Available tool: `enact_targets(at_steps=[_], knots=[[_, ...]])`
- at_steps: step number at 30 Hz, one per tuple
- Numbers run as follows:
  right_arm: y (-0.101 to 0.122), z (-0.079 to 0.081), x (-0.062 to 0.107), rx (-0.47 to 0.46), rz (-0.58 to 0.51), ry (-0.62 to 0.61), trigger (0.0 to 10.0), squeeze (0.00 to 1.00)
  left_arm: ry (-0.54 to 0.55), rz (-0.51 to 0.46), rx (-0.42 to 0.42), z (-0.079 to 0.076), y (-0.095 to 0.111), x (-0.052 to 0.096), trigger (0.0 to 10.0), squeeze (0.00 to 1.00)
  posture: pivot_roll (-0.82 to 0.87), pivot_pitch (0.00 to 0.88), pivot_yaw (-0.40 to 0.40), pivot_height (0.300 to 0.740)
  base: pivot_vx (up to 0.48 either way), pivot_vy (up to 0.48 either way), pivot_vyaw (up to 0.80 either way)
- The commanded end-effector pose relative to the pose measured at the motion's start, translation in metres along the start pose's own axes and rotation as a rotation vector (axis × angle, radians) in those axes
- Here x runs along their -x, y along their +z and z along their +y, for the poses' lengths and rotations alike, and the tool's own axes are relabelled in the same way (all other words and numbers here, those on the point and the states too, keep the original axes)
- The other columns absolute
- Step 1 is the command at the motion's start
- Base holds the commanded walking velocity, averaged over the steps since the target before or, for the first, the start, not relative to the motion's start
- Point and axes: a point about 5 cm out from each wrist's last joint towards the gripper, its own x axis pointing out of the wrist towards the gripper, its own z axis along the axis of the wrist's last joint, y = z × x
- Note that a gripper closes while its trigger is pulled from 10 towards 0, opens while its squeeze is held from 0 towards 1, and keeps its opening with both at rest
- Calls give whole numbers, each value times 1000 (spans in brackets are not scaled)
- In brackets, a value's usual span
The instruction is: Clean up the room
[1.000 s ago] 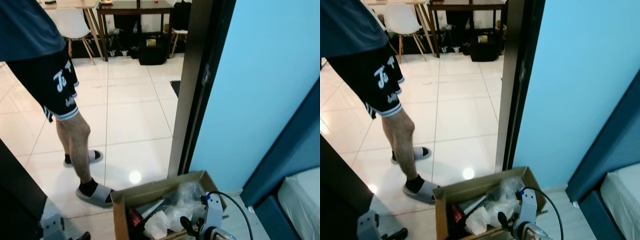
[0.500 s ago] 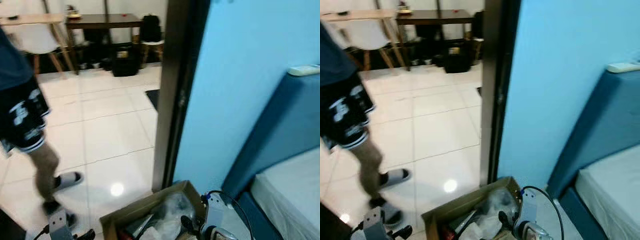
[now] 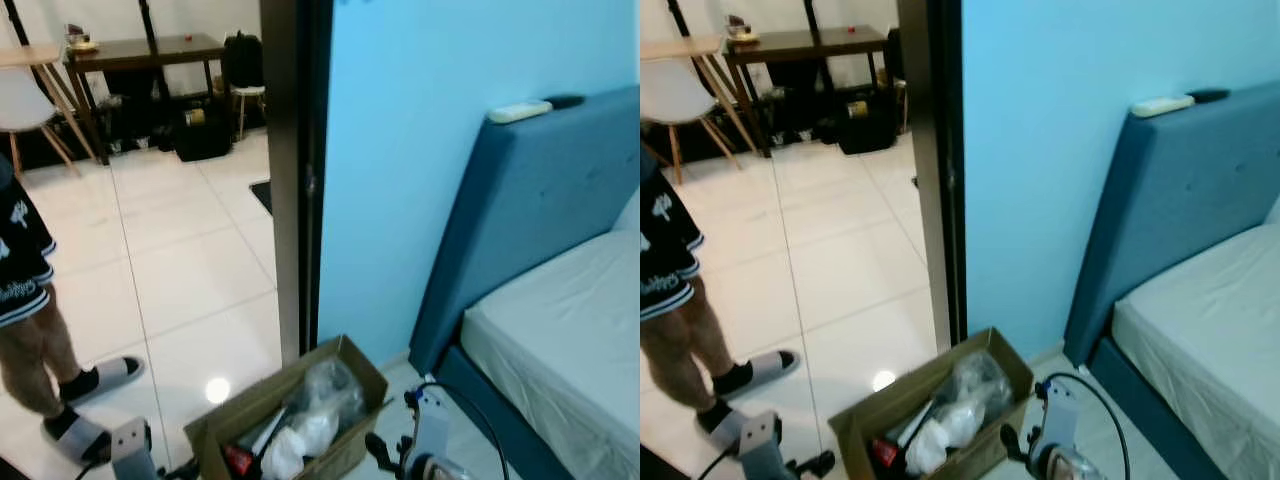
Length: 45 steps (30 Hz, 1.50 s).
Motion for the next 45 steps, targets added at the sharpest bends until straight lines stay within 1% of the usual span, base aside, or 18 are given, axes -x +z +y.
enact_targets(at_steps=[1,4,9,10,14,18,24,31,39,45], knots=[[-2,2,-1,5,14,2,10000,0,5,21,-7,2,-5,1,10000,0,-46,0,-40,740,-480,0,-663],[-4,2,0,4,17,5,10000,0,8,32,-20,4,-8,2,10000,0,-47,0,-37,740,-390,0,-656],[-6,3,0,3,22,9,10000,0,15,31,-41,6,-7,3,10000,0,-47,0,-33,740,0,0,-656],[-8,3,0,4,27,10,10000,0,13,28,-64,6,-6,2,10000,0,-48,0,-31,740,0,0,-656],[-10,3,0,5,32,12,10000,0,2,23,-92,5,-4,2,10000,0,-50,0,-26,740,0,0,-656],[-11,3,0,5,35,13,10000,0,-8,18,-97,3,-2,2,10000,0,-52,0,-24,740,0,0,-661],[-12,3,0,14,42,11,10000,0,-24,19,-119,-4,-2,-1,10000,0,-59,0,-20,740,0,0,-656],[-13,3,0,19,48,7,10000,0,-37,22,-128,-7,-3,-1,10000,0,-63,0,-22,740,0,0,-655],[-14,2,1,25,54,5,10000,0,-32,33,-134,-3,-8,1,10000,0,-63,0,-25,740,0,0,-655],[-14,1,1,30,57,3,10000,0,-35,36,-135,-3,-9,1,10000,0,-65,0,-26,740,0,0,-652]])
